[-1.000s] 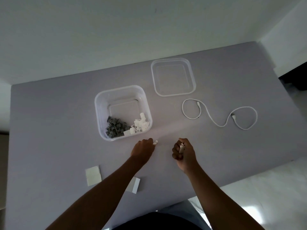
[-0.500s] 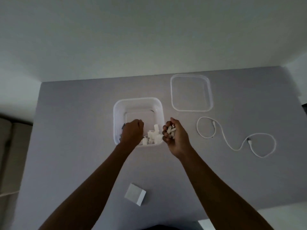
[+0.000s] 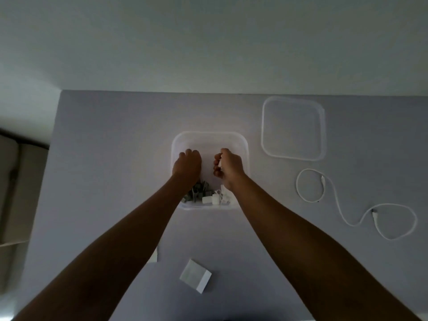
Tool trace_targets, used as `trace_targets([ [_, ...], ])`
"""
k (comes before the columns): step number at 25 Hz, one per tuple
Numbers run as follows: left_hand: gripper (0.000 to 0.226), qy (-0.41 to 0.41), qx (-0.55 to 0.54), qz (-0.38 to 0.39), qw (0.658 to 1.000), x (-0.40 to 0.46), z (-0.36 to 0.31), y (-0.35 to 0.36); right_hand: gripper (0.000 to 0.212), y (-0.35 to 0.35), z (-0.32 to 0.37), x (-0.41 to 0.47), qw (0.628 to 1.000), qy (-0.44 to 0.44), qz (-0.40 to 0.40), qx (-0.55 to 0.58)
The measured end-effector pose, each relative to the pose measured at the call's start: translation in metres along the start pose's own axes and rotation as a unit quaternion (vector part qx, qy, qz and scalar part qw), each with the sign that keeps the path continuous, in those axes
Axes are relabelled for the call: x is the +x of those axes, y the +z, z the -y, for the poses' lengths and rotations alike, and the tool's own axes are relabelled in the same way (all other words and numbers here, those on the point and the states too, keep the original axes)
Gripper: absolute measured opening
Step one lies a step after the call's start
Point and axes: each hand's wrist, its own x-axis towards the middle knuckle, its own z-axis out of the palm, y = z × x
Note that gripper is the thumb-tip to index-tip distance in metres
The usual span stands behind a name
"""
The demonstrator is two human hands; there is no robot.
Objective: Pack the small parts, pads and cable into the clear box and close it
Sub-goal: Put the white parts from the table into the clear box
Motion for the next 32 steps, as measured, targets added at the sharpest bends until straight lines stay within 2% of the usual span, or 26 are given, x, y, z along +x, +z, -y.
trace_targets([
  [3,0.034,0.011,-0.009,-0.016,1.0,-0.003,0.0,-0.001,0.026,0.011,-0.001,0.016,0.999,-0.007,-0.013,-0.042],
  [8,0.023,0.007,-0.105,-0.095,0.99,-0.017,0.012,-0.013,0.013,0.026,-0.002,0.028,0.991,-0.006,-0.008,-0.134],
  [10,0.027,0.034,-0.138,-0.149,0.978,-0.026,0.013,-0.014,0.02,0.032,0.0,0.029,0.985,-0.032,-0.006,-0.172],
  [12,0.034,0.067,-0.167,-0.237,0.955,-0.037,0.018,-0.012,0.025,0.041,0.001,0.022,0.98,-0.052,0.01,-0.192],
  [14,0.043,0.058,-0.153,-0.298,0.94,-0.042,0.024,-0.005,0.024,0.044,0.001,0.015,0.98,-0.047,0.035,-0.19],
  [17,0.053,0.019,-0.174,-0.267,0.948,-0.042,0.035,0.008,0.022,0.051,-0.005,0.017,0.977,-0.058,0.045,-0.199],
  [21,0.071,0.04,-0.203,-0.223,0.953,-0.043,0.044,0.016,0.033,0.057,-0.008,0.006,0.972,-0.069,0.059,-0.218],
  [26,0.057,0.032,-0.238,-0.236,0.941,-0.054,0.042,0.002,0.051,0.048,-0.006,-0.017,0.973,-0.083,0.087,-0.195],
  [30,0.042,-0.013,-0.276,-0.285,0.918,-0.087,0.063,0.003,0.05,0.025,-0.012,-0.042,0.948,-0.189,0.065,-0.249],
  [32,0.038,-0.047,-0.271,-0.267,0.923,-0.112,0.081,0.015,0.039,0.014,-0.024,-0.066,0.911,-0.297,0.035,-0.285],
])
